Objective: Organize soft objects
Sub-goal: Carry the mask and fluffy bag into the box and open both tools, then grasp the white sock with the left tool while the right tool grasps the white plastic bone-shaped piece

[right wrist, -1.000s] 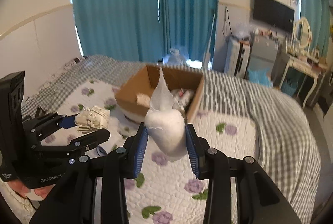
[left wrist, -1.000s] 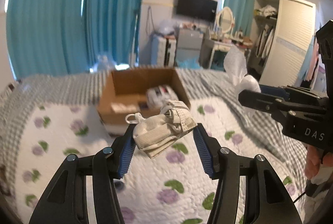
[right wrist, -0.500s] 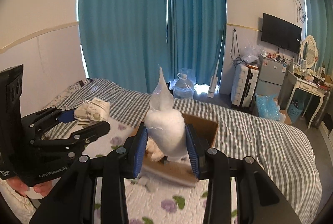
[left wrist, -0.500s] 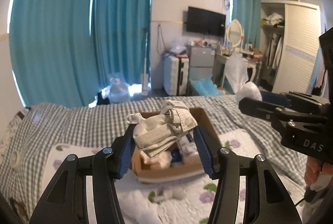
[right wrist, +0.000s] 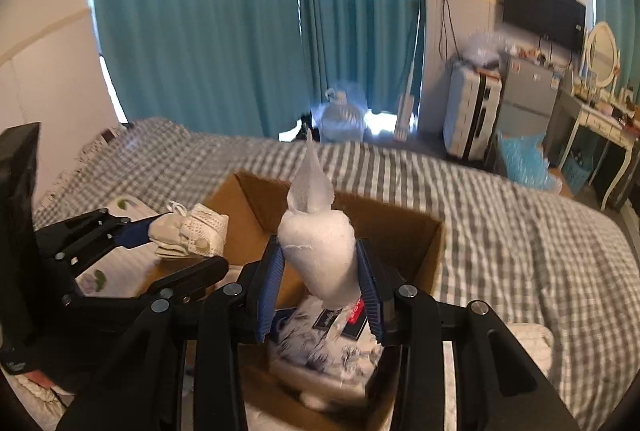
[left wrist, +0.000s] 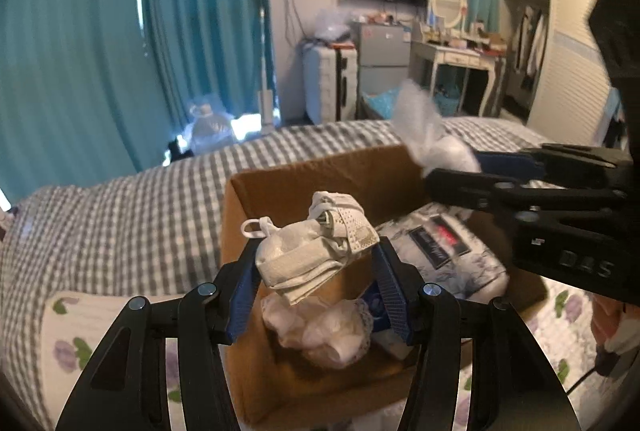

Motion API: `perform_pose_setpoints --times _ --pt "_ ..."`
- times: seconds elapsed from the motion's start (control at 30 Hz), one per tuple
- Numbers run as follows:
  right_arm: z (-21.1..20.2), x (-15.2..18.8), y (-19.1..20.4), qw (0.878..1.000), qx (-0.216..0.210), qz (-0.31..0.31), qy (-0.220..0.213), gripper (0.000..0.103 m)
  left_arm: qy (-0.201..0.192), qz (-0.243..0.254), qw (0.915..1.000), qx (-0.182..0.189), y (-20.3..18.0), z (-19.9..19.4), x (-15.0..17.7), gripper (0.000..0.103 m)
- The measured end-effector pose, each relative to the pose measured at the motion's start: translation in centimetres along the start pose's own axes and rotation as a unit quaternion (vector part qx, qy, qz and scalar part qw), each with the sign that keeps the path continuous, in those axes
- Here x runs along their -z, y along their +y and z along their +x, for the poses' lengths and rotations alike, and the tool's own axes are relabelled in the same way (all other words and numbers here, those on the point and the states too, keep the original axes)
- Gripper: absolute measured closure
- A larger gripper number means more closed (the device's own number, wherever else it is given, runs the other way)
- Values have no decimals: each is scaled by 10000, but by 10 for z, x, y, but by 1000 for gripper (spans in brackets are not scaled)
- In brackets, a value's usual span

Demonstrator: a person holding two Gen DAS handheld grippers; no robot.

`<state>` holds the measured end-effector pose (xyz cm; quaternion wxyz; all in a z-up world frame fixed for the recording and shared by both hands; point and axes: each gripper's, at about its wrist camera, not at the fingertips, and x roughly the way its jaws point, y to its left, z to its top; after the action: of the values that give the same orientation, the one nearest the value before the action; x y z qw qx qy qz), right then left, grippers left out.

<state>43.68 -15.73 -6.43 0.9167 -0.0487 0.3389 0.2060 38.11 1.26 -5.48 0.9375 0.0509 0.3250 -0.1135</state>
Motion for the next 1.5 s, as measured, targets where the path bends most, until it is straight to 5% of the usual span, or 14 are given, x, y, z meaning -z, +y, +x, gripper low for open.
perform_pose_setpoints --times 0.1,0.13,0.17,0.2,0.47,0.8,1.03,1.27,1.5 --pt "12 0 -6 9998 -66 205 48 60 -162 32 9999 48 -4 -3 -1 46" --pt "12 -1 -7 9997 -43 258 -3 53 -208 4 9998 25 -3 -4 -1 36" --pt "9 0 -9 9995 -27 298 -53 33 -226 -86 9997 -83 -2 -5 -1 22" --pt "5 0 -9 9993 -8 344 -109 23 -288 -158 9993 -152 0 -8 0 20" --pt "-58 -3 -3 9982 246 306 -446 22 -385 -96 9986 -340 0 -50 9 20" --pt "-208 -11 45 9935 422 -105 -1055 18 -1338 22 9872 -871 -4 -208 -8 13" --pt "-293 2 86 9870 323 -412 -1520 9 -1721 11 9784 -1144 -14 -281 2 12" --pt "-306 41 108 9854 41 -485 -1632 9 -1584 -82 9817 -1057 -20 -281 32 12" --pt "-237 76 105 9917 -87 -323 -1240 9 -1135 -411 9844 -1284 -7 -220 69 12"
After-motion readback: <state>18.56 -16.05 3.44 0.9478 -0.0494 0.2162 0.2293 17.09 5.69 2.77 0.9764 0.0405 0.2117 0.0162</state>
